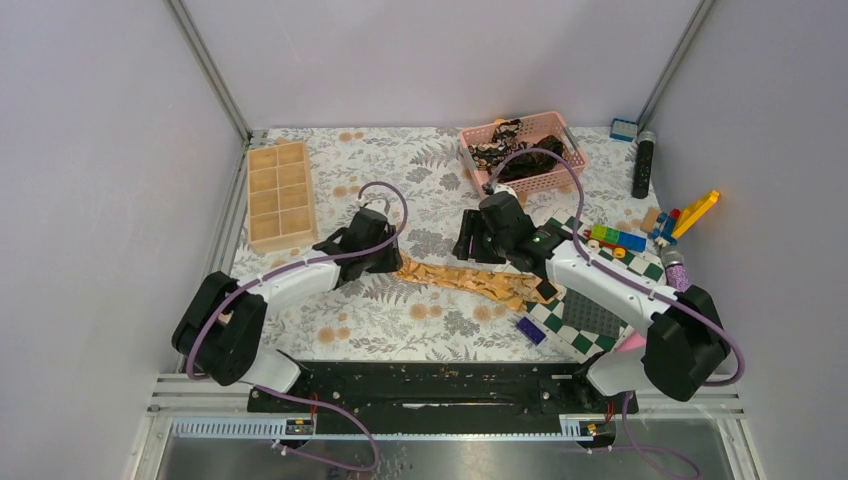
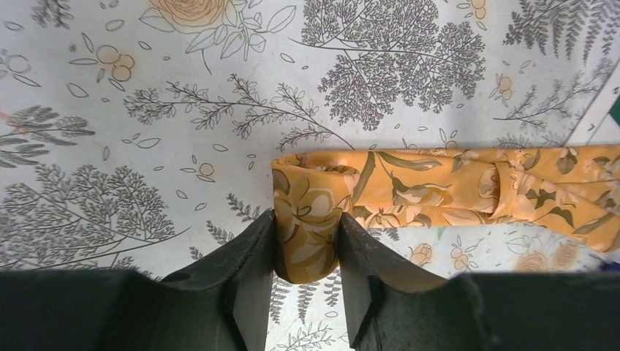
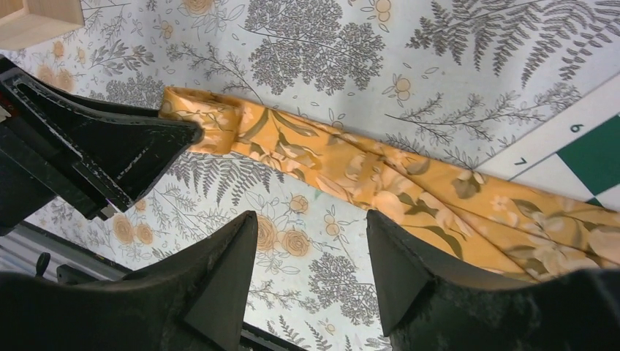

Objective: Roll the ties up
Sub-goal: Roll the tie at the center of the board.

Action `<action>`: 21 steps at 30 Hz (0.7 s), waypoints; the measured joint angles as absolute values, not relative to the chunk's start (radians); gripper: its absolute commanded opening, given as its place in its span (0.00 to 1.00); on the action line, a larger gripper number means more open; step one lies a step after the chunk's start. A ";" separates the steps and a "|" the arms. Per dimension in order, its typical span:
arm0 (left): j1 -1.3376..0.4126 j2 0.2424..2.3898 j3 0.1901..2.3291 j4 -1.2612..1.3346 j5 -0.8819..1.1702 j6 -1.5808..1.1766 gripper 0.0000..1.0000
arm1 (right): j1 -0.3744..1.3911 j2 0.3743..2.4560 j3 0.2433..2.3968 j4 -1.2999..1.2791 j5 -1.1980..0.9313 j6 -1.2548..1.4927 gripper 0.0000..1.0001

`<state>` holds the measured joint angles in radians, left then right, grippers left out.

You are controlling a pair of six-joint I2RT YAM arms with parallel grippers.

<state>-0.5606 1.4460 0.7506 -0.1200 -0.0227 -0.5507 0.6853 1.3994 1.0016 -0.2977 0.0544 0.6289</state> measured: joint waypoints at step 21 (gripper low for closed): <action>-0.741 1.591 0.974 -0.433 -0.447 -0.416 0.33 | 0.671 1.112 0.939 -0.414 0.206 0.605 0.68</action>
<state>-0.7414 1.5906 0.9741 -0.4332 -0.4469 -0.4156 0.6708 1.1122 0.9390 -0.4145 0.2058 0.6048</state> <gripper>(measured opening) 0.333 0.671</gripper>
